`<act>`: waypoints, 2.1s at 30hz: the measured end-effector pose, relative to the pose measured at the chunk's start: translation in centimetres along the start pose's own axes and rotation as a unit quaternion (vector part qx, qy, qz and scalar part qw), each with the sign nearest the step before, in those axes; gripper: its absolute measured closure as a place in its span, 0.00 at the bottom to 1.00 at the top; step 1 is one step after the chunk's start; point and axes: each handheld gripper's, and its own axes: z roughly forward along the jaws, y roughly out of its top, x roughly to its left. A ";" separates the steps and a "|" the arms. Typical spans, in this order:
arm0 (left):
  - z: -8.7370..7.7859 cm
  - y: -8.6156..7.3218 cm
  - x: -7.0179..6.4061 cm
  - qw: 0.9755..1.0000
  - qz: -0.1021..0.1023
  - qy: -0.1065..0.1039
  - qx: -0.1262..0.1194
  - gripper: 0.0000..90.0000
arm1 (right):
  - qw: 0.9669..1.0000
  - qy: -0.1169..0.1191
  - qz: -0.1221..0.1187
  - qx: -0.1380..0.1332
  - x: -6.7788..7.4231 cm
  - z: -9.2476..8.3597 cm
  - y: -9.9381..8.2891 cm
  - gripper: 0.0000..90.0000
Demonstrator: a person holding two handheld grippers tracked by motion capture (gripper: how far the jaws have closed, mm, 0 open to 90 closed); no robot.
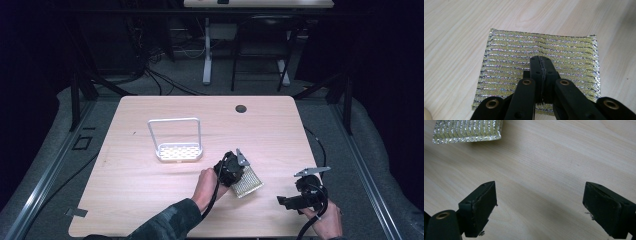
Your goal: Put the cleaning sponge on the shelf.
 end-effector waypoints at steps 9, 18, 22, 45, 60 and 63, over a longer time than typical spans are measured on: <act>-1.4 -1.3 0.7 1.000 -0.001 0.002 0.000 1.00 | 1.000 -0.001 0.001 0.001 0.1 0.0 0.0 0.13; -3.2 -2.4 1.1 1.000 0.001 0.002 -0.005 1.00 | 1.000 0.000 0.001 0.002 0.2 0.0 0.0 0.14; -4.3 -3.0 1.1 1.000 0.008 -0.004 -0.008 1.00 | 1.000 0.000 -0.004 -0.001 0.3 0.1 0.0 0.14; -7.2 -5.8 2.3 1.000 0.015 -0.010 -0.025 1.00 | 1.000 0.000 -0.007 0.000 0.4 0.1 0.0 0.14; -8.7 -8.2 3.2 1.000 -0.008 -0.004 -0.029 1.00 | 1.000 -0.004 -0.009 0.005 0.5 0.2 0.1 0.14; -9.0 -8.6 3.4 0.999 -0.015 -0.001 -0.030 1.00 | 1.000 -0.002 -0.008 0.002 0.5 0.2 0.0 0.13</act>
